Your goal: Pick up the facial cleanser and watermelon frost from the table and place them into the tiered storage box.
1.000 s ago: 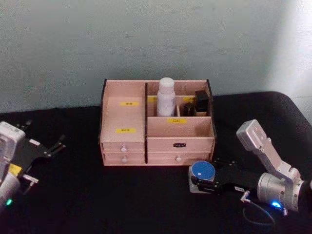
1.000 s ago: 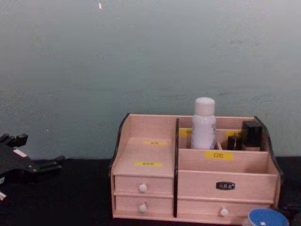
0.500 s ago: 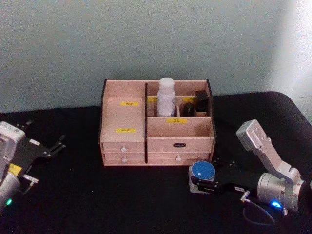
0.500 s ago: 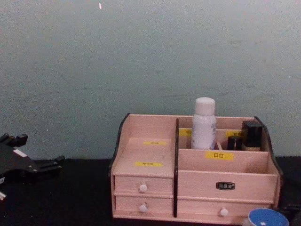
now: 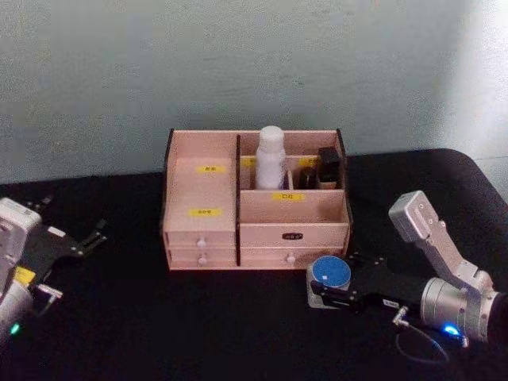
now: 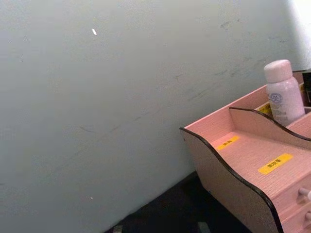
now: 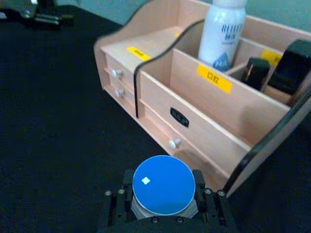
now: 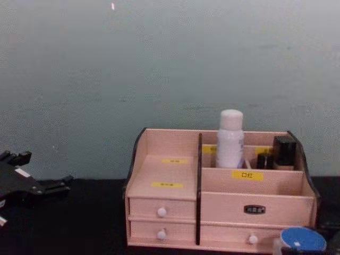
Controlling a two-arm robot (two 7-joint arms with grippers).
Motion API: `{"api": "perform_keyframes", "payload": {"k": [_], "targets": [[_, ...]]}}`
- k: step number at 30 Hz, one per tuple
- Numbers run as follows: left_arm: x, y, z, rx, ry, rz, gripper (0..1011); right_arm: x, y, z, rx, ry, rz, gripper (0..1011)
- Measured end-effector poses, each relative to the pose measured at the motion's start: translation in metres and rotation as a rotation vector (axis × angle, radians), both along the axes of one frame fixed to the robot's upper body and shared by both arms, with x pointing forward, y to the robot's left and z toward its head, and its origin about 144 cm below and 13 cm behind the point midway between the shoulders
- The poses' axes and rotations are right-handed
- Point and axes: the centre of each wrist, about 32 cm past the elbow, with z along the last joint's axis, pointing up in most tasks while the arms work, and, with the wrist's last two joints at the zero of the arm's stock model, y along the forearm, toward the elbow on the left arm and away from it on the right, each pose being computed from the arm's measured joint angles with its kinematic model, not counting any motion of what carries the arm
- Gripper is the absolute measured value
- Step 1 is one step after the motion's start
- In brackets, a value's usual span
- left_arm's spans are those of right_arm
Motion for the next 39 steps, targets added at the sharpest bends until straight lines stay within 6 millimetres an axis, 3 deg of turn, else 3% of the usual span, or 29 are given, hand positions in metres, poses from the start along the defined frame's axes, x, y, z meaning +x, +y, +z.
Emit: {"api": "perform_keyframes", "payload": {"k": [15,39], "targets": [[0.0,0.0,0.0,0.0,0.0,0.0,1001,0.005,0.008,0.022,0.054,-0.07,0.076,712],[0.0,0.0,0.0,0.0,0.0,0.0,1001,0.046,0.067,0.057,0.113,-0.156,0.158,712]]}}
